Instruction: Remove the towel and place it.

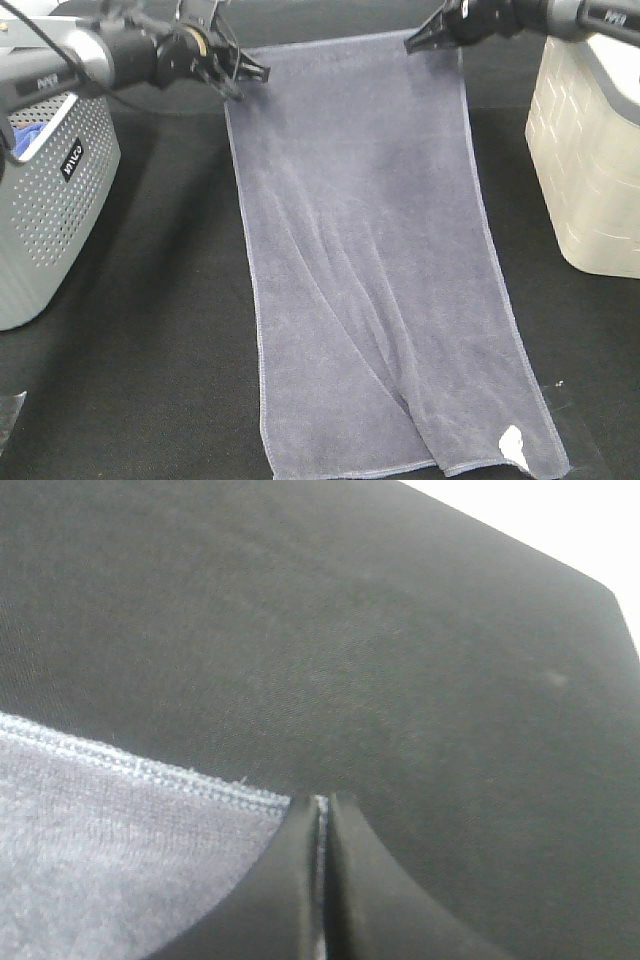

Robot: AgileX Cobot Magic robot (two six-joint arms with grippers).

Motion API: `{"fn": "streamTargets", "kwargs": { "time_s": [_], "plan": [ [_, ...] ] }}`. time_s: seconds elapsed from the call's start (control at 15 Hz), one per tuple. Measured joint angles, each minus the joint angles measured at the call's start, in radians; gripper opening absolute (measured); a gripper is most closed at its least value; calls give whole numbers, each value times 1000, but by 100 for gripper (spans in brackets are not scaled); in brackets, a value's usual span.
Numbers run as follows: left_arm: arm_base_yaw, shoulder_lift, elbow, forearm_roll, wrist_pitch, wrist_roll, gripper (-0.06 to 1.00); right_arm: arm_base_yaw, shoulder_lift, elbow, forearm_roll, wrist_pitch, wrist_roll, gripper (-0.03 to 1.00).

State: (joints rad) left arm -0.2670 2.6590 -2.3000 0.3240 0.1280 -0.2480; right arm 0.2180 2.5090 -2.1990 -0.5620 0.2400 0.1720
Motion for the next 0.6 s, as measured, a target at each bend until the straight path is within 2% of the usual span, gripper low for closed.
{"fn": "streamTargets", "kwargs": {
  "time_s": [0.2,0.4,0.47,0.53,0.6],
  "plan": [
    [3,47,0,-8,-63,-96,0,-28,64,0,-10,-97,8,0],
    [1,74,0,-8,-77,-111,1,-46,112,0,-9,-165,15,0],
    [1,77,0,-8,-72,-118,6,-46,124,0,-9,-166,15,1],
    [4,77,0,-8,-68,-122,13,-50,132,0,-9,-159,15,7],
    [9,77,0,-8,-61,-122,26,-60,134,0,-9,-143,15,20]
  ]
}}
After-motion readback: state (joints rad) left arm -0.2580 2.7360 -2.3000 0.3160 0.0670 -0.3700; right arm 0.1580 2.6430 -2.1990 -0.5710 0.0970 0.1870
